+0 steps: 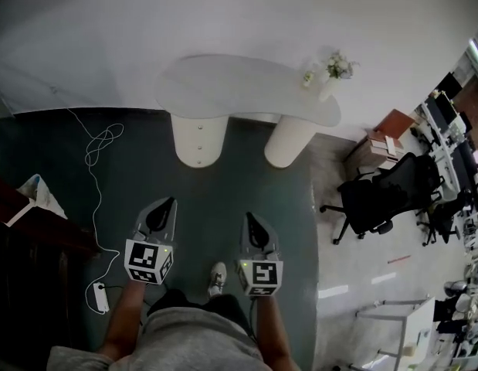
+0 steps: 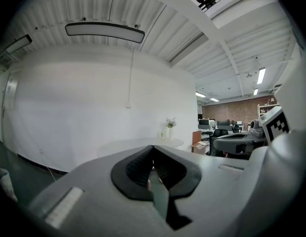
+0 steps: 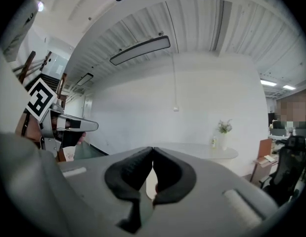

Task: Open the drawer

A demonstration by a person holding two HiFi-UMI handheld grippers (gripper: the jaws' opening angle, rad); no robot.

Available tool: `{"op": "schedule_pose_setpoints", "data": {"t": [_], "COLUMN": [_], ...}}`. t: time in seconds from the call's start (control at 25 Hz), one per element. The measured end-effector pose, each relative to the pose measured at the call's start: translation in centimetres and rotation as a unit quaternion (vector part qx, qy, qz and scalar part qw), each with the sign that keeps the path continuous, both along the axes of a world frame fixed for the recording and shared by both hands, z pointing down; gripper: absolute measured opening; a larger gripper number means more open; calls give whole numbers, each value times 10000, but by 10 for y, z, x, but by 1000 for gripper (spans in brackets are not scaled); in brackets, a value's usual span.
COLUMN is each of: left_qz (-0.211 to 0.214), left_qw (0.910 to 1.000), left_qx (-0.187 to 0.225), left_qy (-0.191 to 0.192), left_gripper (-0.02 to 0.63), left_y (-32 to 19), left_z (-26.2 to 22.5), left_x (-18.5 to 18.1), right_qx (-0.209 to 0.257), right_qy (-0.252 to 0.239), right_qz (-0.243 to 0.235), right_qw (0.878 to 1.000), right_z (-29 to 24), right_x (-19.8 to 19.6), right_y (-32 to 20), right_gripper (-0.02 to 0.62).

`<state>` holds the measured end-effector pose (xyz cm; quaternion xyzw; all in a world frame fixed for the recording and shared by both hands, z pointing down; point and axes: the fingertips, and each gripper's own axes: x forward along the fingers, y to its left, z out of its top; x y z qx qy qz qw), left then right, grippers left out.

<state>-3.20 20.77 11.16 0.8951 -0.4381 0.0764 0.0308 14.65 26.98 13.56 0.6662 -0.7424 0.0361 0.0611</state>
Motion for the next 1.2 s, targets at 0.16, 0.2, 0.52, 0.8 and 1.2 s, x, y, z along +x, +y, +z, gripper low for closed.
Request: {"op": "schedule_pose_setpoints", "data": {"t": [0.16,0.2,0.52,0.8,1.2], "left_qz": [-274,-351,-808,-995,-1171], "left_qw": [9996,9993,9966,9950,9929], "left_qx": [-59,-77,-140,-68,-178], "left_qy": [-71,-79,-115,-66,65], "left_gripper": [9,9,9,9,9], "left_y": [-24,-29,-61,-82,-136], "left_z": [7,9,15,16,33], "left_x": [21,24,49,55,35], "right_qx": [-40,-56,-153,-136,-289], "right_qy": [-39,-42,-84,-129,-22], "right_qz": [-279,-352,-807,-1033,-1144], "right_qw": [9996,9994,9966,9945,9930], "right_z": [6,8,17,26,40], "right_x": [23,27,57,56,40], "right_y": [-35,-42,-89,-117,-173], "right_gripper": [5,5,5,5,5]}}
